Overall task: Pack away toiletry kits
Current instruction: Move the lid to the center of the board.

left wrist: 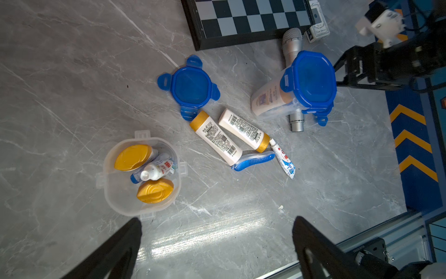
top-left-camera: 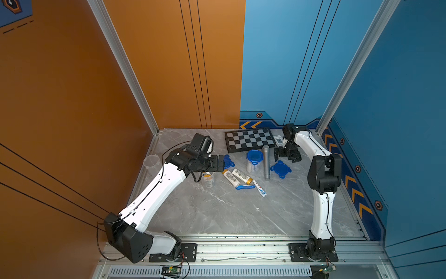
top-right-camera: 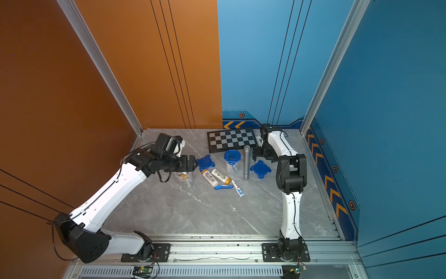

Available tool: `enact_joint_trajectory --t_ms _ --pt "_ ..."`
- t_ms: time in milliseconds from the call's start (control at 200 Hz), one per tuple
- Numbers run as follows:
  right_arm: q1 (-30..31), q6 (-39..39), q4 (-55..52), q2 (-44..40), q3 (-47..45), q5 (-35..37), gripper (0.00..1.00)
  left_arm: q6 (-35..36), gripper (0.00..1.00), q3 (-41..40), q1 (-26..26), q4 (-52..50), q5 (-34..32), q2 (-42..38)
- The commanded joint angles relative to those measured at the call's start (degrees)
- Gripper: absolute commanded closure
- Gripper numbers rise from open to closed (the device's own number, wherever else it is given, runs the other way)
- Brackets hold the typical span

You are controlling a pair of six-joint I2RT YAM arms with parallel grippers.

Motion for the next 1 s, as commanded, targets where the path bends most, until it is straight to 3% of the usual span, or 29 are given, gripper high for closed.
enact_joint_trajectory --t_ms 0,255,666,991 --pt "-0.12 -2.73 -2.49 3.3 4.62 -4.03 0.0 -0.76 0.01 1.22 -0.6 0.03 1.17 0.56" --pt "0.73 -5.24 -2.29 6.6 3.93 -3.85 0.0 -2.31 0.01 0.56 -0.16 0.07 0.47 0.19" --pt "2.17 -4.73 2.99 -4.03 -14.22 -5.28 0.0 -1.2 0.01 0.57 1.08 0.06 1.86 2.38" --pt "5.56 -4.13 3.89 -7.63 -21.05 0.51 0.0 -1.26 0.02 0.12 2.14 0.12 3.63 2.73"
